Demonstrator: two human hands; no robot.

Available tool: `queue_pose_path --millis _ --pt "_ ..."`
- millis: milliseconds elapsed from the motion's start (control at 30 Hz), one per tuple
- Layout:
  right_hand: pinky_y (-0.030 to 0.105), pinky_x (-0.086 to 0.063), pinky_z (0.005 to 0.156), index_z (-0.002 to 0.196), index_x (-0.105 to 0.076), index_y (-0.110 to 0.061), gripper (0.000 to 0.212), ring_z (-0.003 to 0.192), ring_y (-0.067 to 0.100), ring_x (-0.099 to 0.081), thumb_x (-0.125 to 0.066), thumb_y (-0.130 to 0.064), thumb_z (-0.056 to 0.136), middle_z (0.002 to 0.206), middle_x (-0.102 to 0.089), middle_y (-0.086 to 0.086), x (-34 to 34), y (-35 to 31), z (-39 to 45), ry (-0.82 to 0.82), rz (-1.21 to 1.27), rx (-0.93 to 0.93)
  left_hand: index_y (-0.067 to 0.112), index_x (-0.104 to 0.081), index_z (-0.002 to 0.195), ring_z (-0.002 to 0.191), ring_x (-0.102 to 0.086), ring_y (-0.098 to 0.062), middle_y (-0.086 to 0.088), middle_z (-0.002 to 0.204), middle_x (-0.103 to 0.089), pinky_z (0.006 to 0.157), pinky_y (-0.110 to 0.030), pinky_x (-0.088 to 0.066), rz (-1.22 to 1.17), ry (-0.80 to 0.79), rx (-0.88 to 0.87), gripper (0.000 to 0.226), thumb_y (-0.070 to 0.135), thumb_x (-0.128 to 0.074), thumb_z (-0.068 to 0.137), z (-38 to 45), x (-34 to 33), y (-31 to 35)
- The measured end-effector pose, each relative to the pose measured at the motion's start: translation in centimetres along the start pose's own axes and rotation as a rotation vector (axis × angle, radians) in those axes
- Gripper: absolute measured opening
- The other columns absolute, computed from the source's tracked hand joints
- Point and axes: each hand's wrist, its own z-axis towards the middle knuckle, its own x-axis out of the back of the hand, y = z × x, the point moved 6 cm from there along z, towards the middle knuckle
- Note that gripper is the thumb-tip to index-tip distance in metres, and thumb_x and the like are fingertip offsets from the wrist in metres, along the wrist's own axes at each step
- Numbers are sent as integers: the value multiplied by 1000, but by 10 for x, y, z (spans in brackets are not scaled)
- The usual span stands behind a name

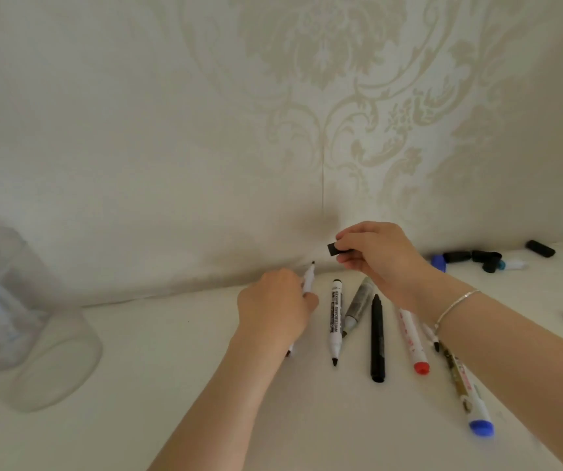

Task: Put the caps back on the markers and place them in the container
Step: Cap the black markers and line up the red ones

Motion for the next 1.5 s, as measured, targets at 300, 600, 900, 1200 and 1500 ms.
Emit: queue_pose_path --millis 300,600,900,1200,1500 --pt "24 -42 53 92 -55 -3 14 55 16 -52 -62 5 83 70 -59 10 28 -23 8 139 197 88 16 -44 90 60 -45 -23 4 65 -50 55 -34 -36 -507 219 -207 15 25 -55 85 -3 9 16" --pt "26 -42 58 88 -62 -3 7 58 15 -50 -64 2 83 70 -60 8 28 -27 7 70 77 122 18 -43 88 57 -41 -20 5 62 -47 52 -32 -33 -591 287 -204 14 23 -55 85 0 12 12" --pt "26 -44 60 87 -53 -7 16 59 17 -53 -66 1 82 74 -61 14 23 -27 5 54 102 93 18 -44 89 56 -41 -19 4 64 -50 52 -32 -34 -606 284 -204 15 24 -56 84 -1 11 7" --pt "24 -52 64 106 -63 -12 18 67 18 -61 -62 -8 89 81 -66 11 21 -32 3 -62 0 49 18 -43 90 51 -36 -15 6 58 -44 50 -29 -32 -673 329 -140 11 23 -53 86 -2 13 -2" --pt "18 -43 57 79 -71 -3 5 62 11 -53 -68 -5 82 79 -65 7 16 -32 13 -112 81 28 18 -43 89 49 -34 -12 6 58 -43 49 -27 -31 -692 326 -136 12 23 -53 87 -2 12 -2"
